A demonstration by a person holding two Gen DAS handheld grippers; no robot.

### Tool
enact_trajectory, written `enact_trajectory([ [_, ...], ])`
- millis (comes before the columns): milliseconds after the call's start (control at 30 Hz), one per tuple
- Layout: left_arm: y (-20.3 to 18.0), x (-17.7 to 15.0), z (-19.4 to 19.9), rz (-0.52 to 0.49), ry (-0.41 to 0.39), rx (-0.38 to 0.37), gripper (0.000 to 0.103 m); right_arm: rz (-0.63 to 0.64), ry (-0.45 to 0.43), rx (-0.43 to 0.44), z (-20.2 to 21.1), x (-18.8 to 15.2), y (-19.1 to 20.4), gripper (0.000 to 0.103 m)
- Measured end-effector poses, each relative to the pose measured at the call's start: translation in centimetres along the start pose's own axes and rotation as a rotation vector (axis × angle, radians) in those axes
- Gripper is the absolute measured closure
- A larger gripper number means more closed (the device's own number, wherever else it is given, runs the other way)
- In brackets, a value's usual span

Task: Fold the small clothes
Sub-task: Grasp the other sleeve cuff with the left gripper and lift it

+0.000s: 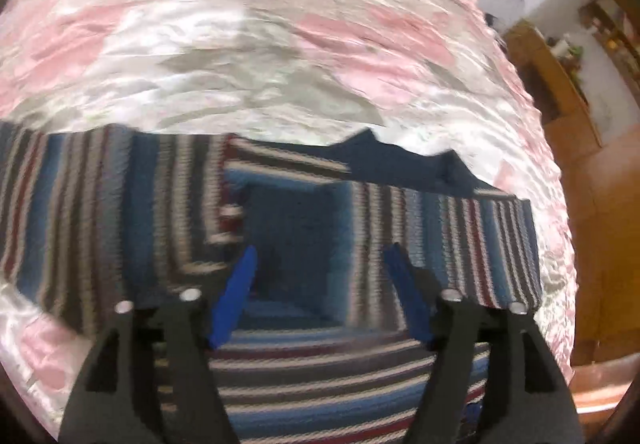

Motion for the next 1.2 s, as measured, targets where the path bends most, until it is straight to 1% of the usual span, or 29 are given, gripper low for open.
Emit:
enact_trajectory([
  [33, -0.4, -0.4, -0.9, -0.011, 0.021, -0.003, 0.03, 0.011, 0.004, -0.008, 0.0, 0.0, 0.2, 0.023],
  [67, -0.4, -1.0, -2.1, -0.023, 0.048, 0.015, 0.03, 0.024, 0.005, -0.012, 0.1, 0.1, 0.4, 0.022],
  [100, 0.0, -1.6, -2.9, -0.025, 0.068, 0.033, 0.03, 0.052, 0.004, -0.03, 0.3, 0.1, 0.8, 0.019],
  [133, 0.4, -2.0, -3.4, -0.022, 0.082, 0.04, 0.03, 0.086, -0.001, -0.057, 0.4, 0.2, 1.0, 0.017],
  [200, 1.9, -2.8, -4.1, 0.004, 0.105, 0.057, 0.031, 0.163, 0.012, -0.13, 0.2, 0.1, 1.3, 0.017],
  [267, 2.7, -3.3, -3.8, 0.035, 0.102, 0.041, 0.031, 0.215, 0.041, -0.192, -0.1, -0.1, 1.3, 0.017],
  [300, 3.1, -3.4, -3.4, 0.043, 0.098, 0.035, 0.031, 0.237, 0.054, -0.211, -0.3, -0.2, 1.3, 0.017],
  [333, 3.7, -3.4, -2.8, 0.039, 0.089, 0.045, 0.03, 0.253, 0.057, -0.222, -0.3, -0.1, 1.4, 0.017],
  [400, 4.4, -3.4, -1.5, 0.05, 0.075, 0.026, 0.03, 0.287, 0.063, -0.252, -0.2, 0.0, 1.5, 0.017],
  [467, 5.3, -3.2, 0.5, 0.078, 0.044, -0.011, 0.026, 0.295, 0.066, -0.258, -0.1, 0.3, 1.6, 0.017],
  [533, 6.1, -3.4, 2.7, 0.092, 0.008, -0.034, 0.017, 0.326, 0.058, -0.287, 0.1, 0.6, 1.9, 0.016],
  [567, 6.5, -3.5, 3.7, 0.102, -0.014, -0.038, 0.015, 0.349, 0.052, -0.296, 0.3, 0.7, 2.1, 0.016],
  [600, 7.4, -3.7, 5.1, 0.123, -0.037, -0.047, 0.013, 0.371, 0.052, -0.308, 0.4, 0.8, 2.4, 0.016],
  [667, 9.1, -4.1, 6.8, 0.164, -0.051, -0.058, 0.013, 0.403, 0.05, -0.325, 0.5, 1.0, 3.1, 0.016],
  [767, 12.4, -4.4, 9.2, 0.232, -0.081, -0.046, 0.013, 0.469, 0.043, -0.345, 0.6, 1.3, 4.6, 0.013],
  [867, 16.6, -4.3, 11.5, 0.298, -0.134, -0.012, 0.012, 0.555, 0.046, -0.36, 0.0, 1.5, 6.2, 0.013],
  [967, 21.1, -3.6, 13.5, 0.39, -0.19, 0.009, 0.011, 0.611, 0.084, -0.358, -2.2, 2.6, 8.1, 0.012],
  [1000, 23.1, -3.2, 14.3, 0.42, -0.218, 0.027, 0.009, 0.614, 0.091, -0.359, -2.7, 3.0, 8.4, 0.011],
  [1033, 24.4, -2.8, 14.7, 0.438, -0.235, 0.045, 0.008, 0.606, 0.108, -0.36, -4.1, 3.8, 8.9, 0.008],
  [1100, 27.9, -1.8, 15.4, 0.487, -0.263, 0.083, 0.008, 0.562, 0.127, -0.362, -5.8, 4.8, 9.1, 0.008],
  [1200, 32.4, -0.4, 16.3, 0.574, -0.308, 0.121, 0.008, 0.465, 0.102, -0.336, -7.4, 5.7, 8.7, 0.008],
])
Point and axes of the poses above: each gripper's, at about its wrist camera, not at the fingertips, and z roughly against the way its jaws point, y to its left, x to its top, the point moved 4 cm from there along -z, roughly the way its jaws point, and after that the axes turned 15 degrees about -y, right-handed, at the moved point
